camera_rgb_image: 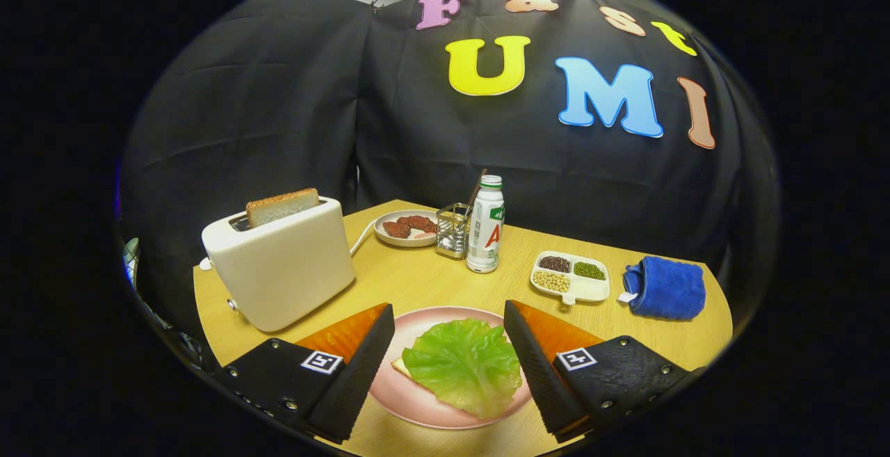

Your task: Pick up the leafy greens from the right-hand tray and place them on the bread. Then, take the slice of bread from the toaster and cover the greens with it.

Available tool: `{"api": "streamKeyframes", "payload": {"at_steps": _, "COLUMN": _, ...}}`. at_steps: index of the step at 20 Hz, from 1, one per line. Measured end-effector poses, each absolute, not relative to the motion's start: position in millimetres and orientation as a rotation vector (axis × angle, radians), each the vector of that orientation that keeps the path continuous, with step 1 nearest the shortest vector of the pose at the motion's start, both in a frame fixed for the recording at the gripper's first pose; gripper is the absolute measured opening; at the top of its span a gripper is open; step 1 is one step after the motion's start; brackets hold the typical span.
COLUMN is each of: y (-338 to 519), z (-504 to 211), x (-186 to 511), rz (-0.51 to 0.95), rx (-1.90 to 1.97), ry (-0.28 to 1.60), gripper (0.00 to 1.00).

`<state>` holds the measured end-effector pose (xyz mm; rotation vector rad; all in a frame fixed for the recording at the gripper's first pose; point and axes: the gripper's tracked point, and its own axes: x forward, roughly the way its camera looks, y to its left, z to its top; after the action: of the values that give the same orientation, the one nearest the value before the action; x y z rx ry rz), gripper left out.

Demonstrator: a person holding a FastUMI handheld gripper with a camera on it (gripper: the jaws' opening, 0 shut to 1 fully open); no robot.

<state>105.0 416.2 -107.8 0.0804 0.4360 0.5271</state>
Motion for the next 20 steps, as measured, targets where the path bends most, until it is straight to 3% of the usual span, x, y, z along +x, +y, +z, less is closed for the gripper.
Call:
{"api": "streamKeyframes", "payload": {"at_steps": 11, "y": 490.2, "z": -23.3, "x": 98.0, "rz": 0.599, "rx": 0.127, "ry": 0.248, "gripper": 0.96}}
{"api": "streamKeyframes", "payload": {"at_steps": 20, "y": 604.7, "z": -8.9, "x": 86.5, "rz": 0.662, "rx": 0.246, "ry": 0.183, "gripper": 0.96}}
